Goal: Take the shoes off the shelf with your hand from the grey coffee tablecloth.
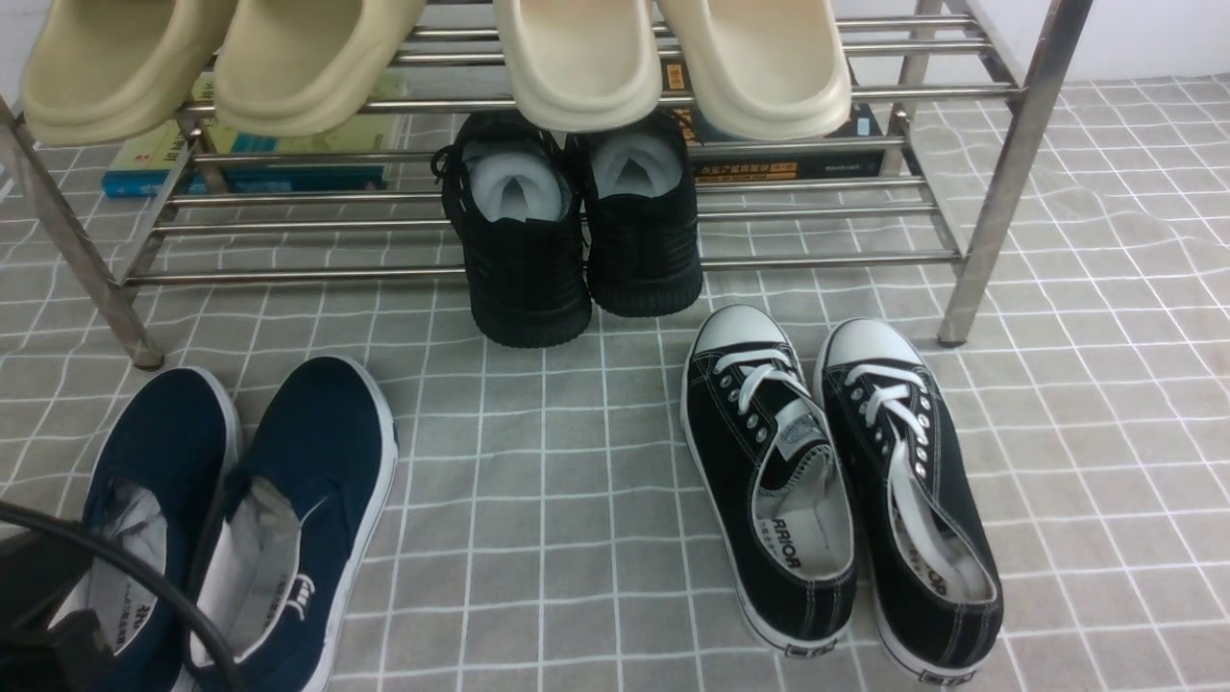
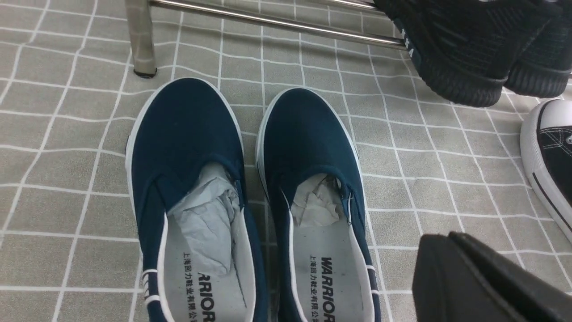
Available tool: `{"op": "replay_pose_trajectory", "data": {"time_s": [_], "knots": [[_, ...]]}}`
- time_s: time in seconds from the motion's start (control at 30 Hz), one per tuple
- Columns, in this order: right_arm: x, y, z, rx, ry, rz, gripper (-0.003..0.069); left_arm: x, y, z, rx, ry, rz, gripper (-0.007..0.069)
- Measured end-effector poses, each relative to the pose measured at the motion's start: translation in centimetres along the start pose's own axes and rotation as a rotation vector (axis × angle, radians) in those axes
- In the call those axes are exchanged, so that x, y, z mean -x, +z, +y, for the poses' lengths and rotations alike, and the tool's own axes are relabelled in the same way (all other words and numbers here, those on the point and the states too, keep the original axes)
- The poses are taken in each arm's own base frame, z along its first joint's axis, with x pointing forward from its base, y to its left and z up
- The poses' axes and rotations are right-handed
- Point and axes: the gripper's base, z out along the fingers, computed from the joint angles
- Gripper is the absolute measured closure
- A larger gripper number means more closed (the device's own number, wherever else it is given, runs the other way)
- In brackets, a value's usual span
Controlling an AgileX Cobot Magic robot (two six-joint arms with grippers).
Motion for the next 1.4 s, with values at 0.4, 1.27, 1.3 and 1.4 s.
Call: {"op": "replay_pose_trajectory", "data": {"time_s": [0.4, 1.27, 1.3, 1.4], "knots": [[0.0, 0.0, 0.0, 0.0, 0.0, 0.0, 0.042, -7.0, 1.2, 1.9, -0.006, 0.087, -0.23, 0.0605], [0.0, 0.0, 0.0, 0.0, 0.0, 0.0, 0.042, -10.7, 1.7, 3.1, 0.069, 0.108, -0.136, 0.0577], [0.0, 0.0, 0.0, 0.0, 0.0, 0.0, 0.042, -10.7, 1.7, 3.1, 0.069, 0.108, -0.136, 0.0575], [0.0, 0.0, 0.0, 0.0, 0.0, 0.0, 0.042, -10.7, 1.7, 3.1, 0.069, 0.108, -0.136, 0.0573]]}}
